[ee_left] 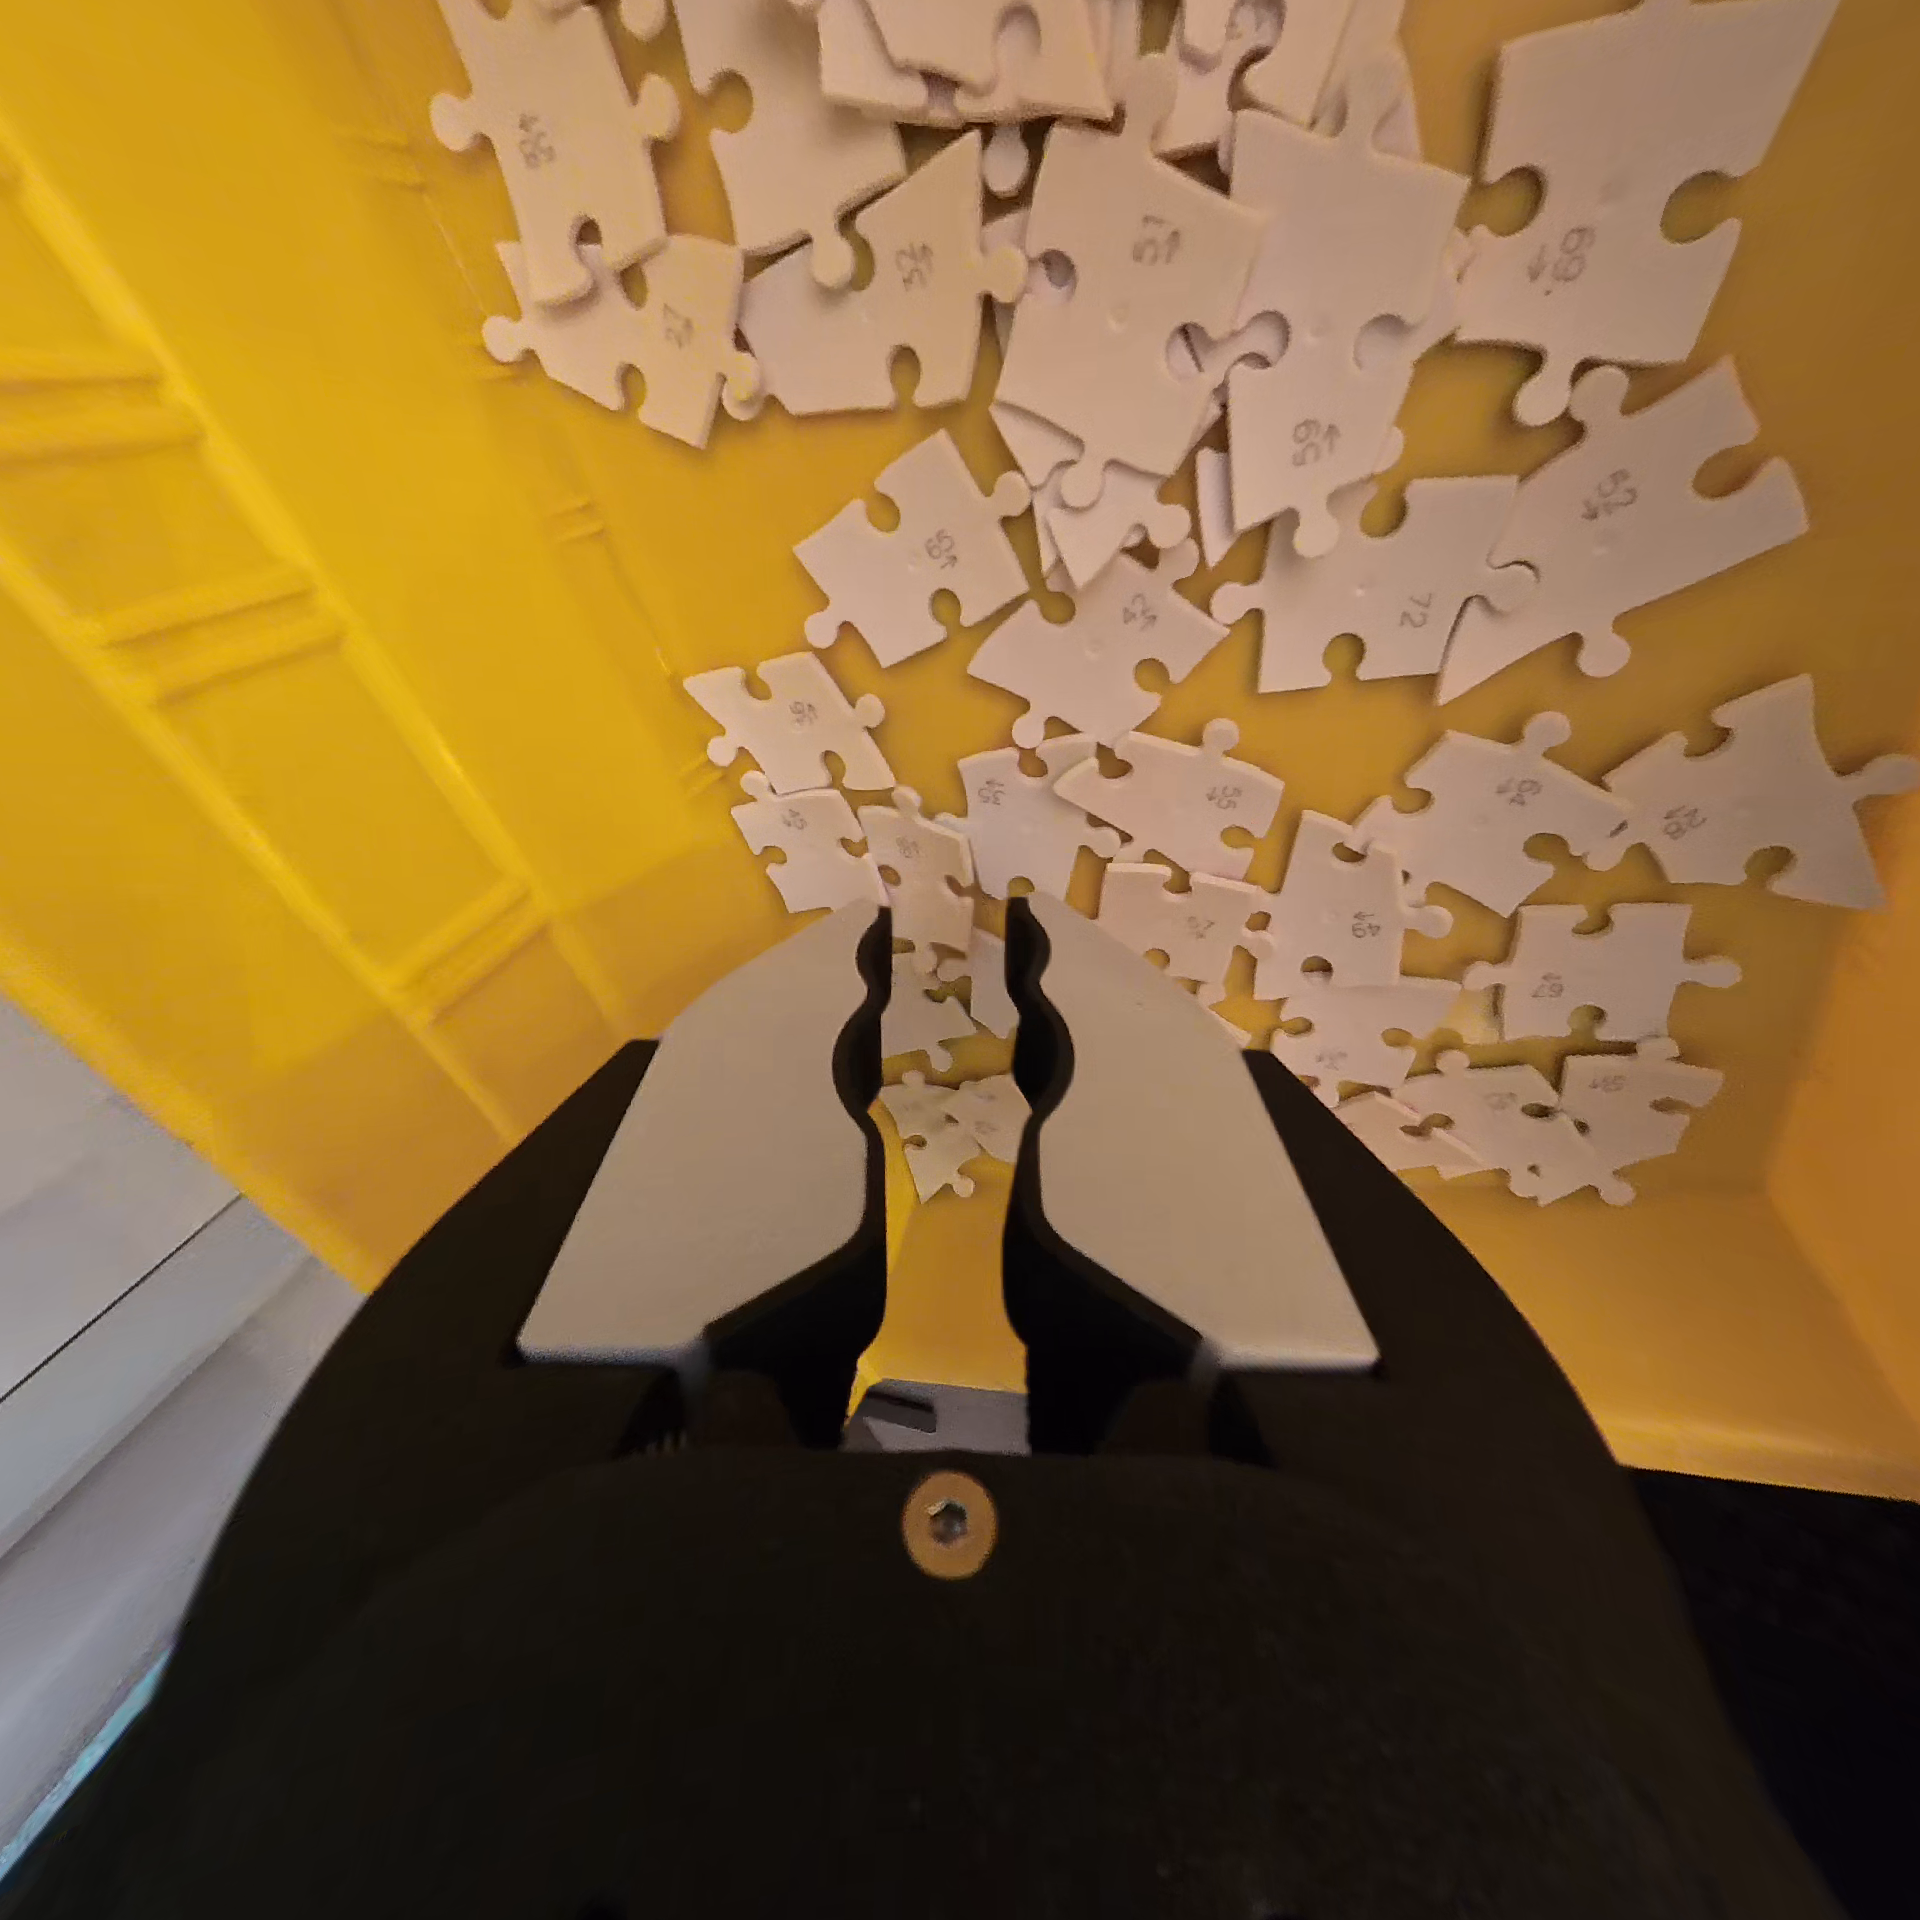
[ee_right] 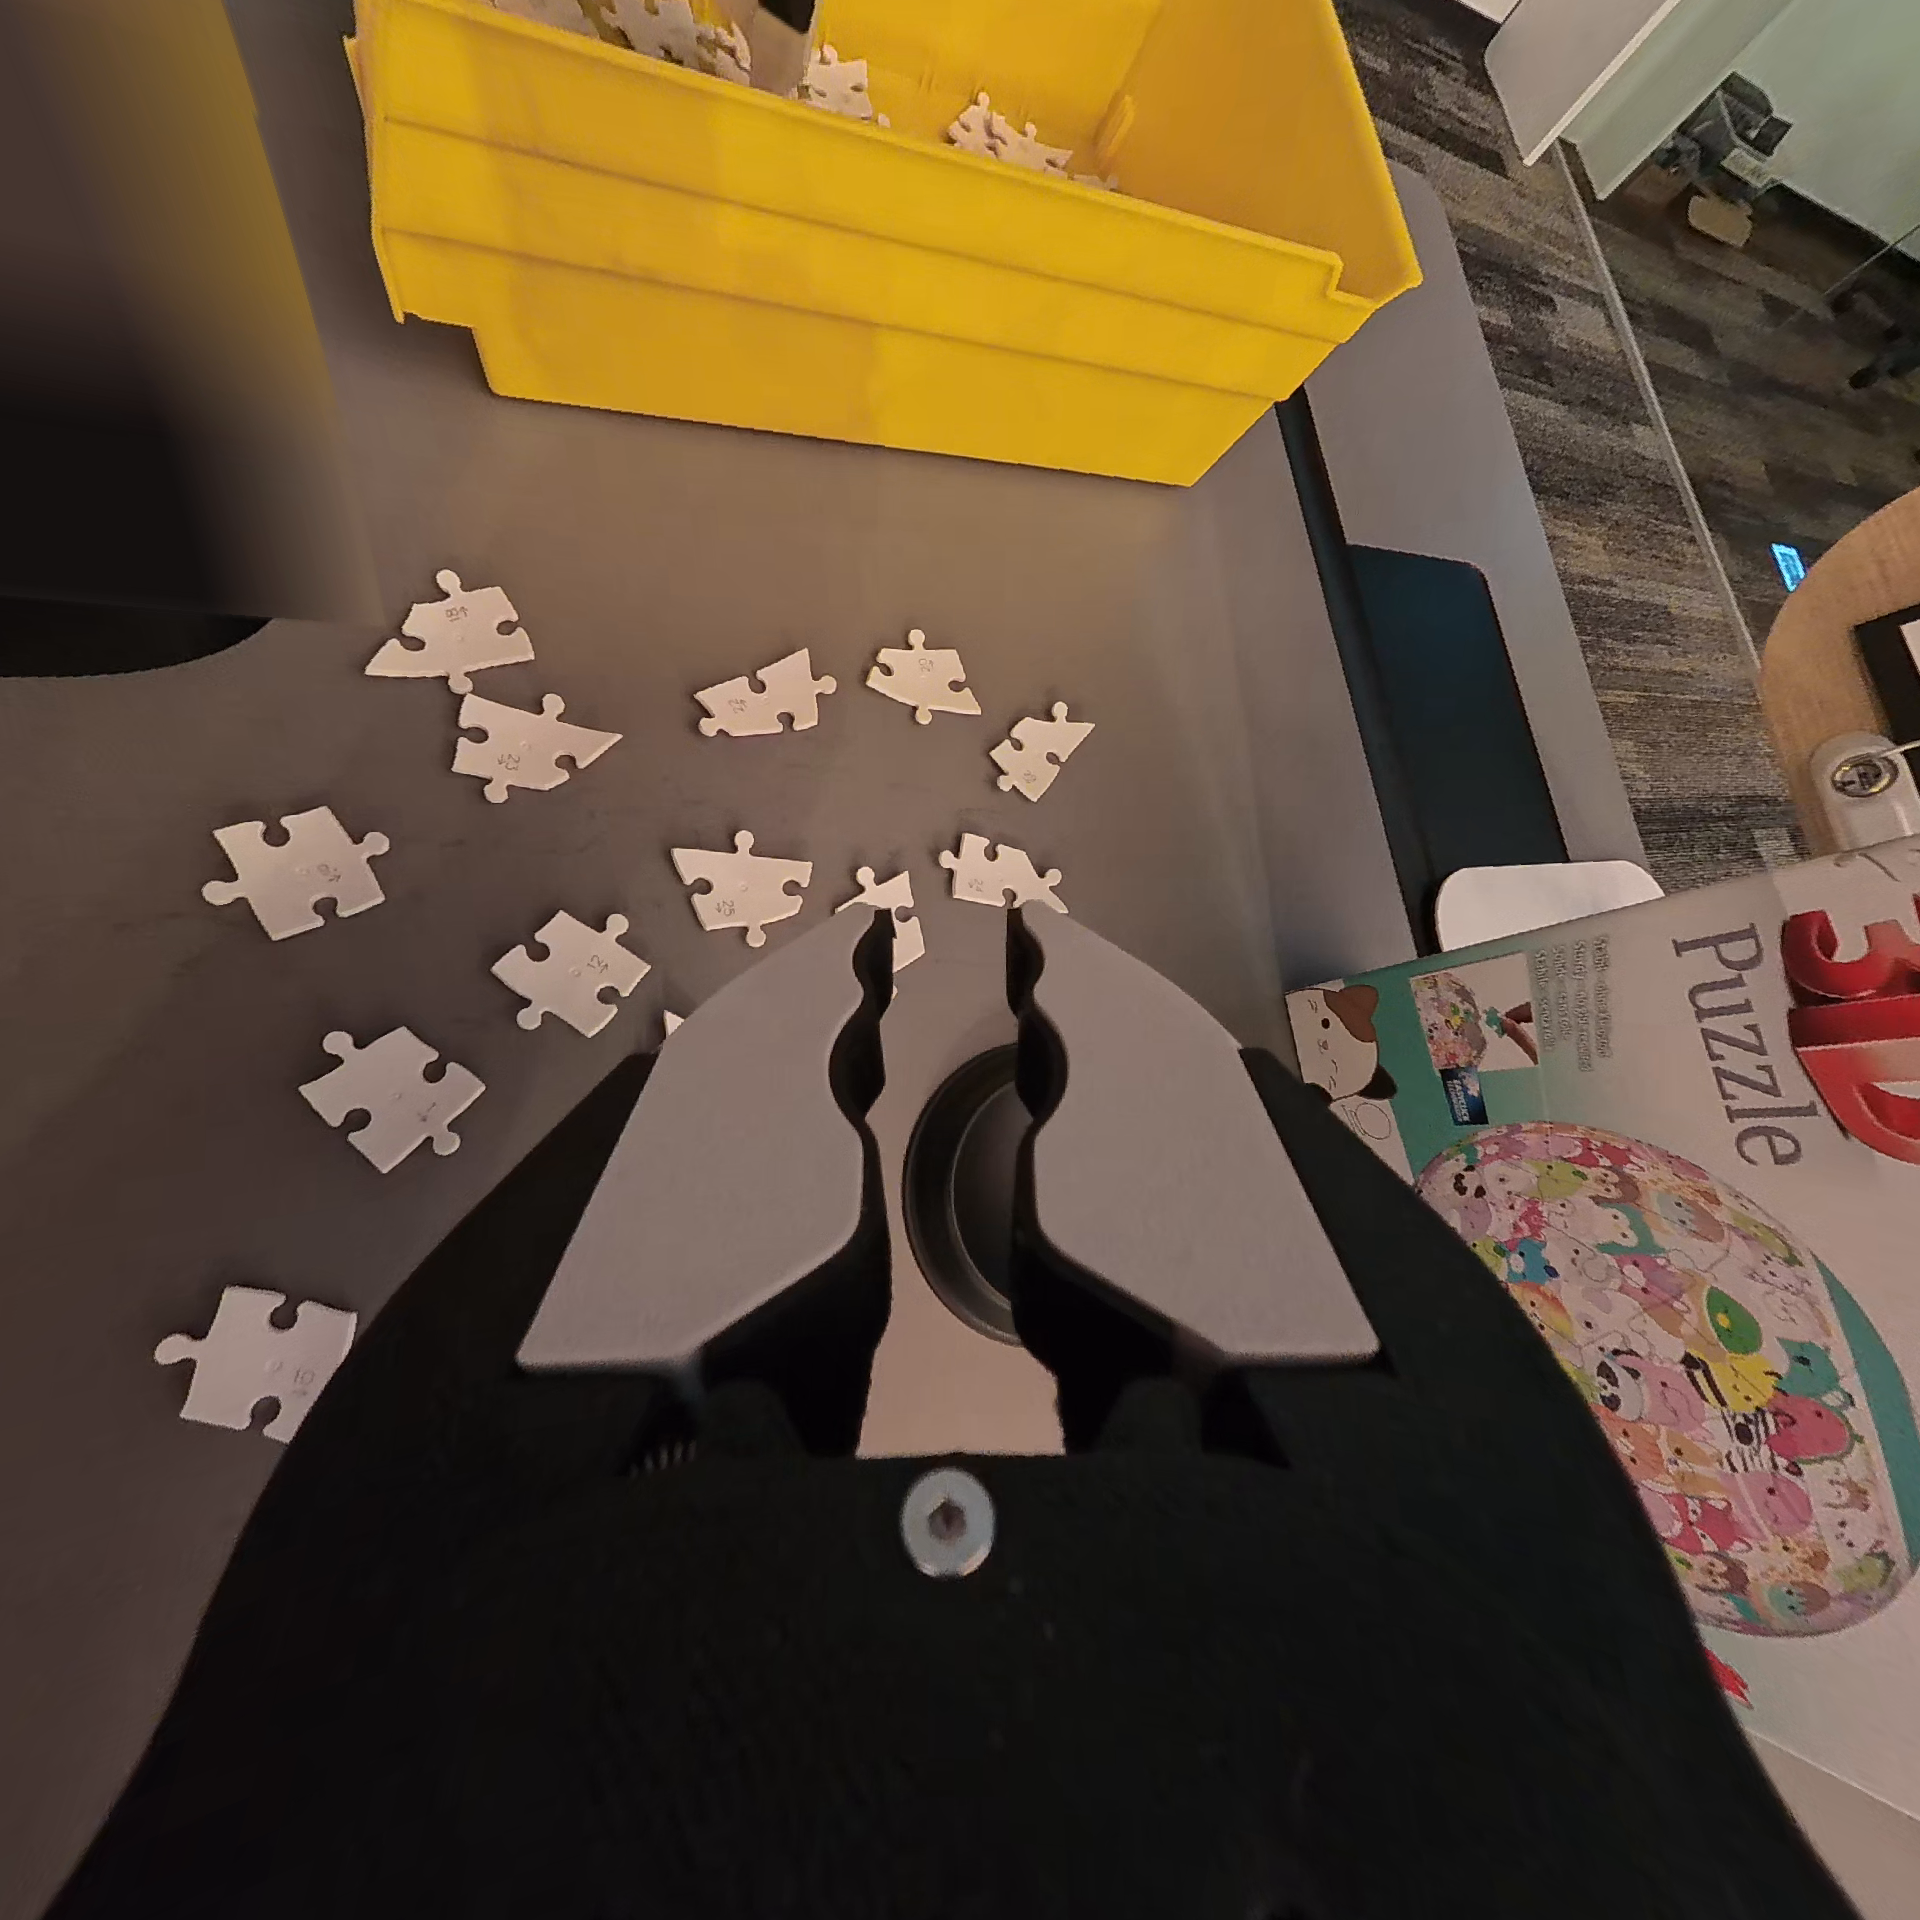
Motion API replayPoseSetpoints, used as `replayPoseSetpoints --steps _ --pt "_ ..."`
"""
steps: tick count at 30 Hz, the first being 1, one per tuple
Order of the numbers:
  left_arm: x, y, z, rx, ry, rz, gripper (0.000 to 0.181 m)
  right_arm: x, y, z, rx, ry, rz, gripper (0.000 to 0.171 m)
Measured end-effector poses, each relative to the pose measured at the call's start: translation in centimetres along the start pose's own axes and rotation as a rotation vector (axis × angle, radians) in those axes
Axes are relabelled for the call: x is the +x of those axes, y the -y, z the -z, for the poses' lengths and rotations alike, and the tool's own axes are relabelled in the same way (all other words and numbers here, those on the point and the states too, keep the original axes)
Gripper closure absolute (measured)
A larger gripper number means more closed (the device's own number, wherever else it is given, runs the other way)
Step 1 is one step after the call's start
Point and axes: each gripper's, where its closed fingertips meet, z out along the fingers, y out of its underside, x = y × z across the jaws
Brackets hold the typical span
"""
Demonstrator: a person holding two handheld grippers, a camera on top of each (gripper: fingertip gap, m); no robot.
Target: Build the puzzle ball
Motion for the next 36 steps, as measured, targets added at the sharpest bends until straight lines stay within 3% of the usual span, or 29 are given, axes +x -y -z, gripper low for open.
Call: replayPoseSetpoints --steps 5,10,17,36 --pt "-0.2 -1.4 1.2 0.031 -0.095 0.047 0.156 0.0 -0.1 0.0 -0.005 0.003 -0.002 0.149" --pt "0.4 -3.7 0.4 -0.079 -0.176 0.11 0.162 0.0 -0.1 0.0 -0.007 0.002 0.0 0.149" --pt "1.7 -3.5 -0.2 -0.116 -0.308 0.264 0.16 -0.1 -0.3 -0.1 -0.016 0.003 0.005 0.149" --pt "1.9 -3.6 -1.2 -0.181 -0.244 0.34 0.152 -0.1 -0.5 -0.1 -0.024 0.005 0.013 0.149"
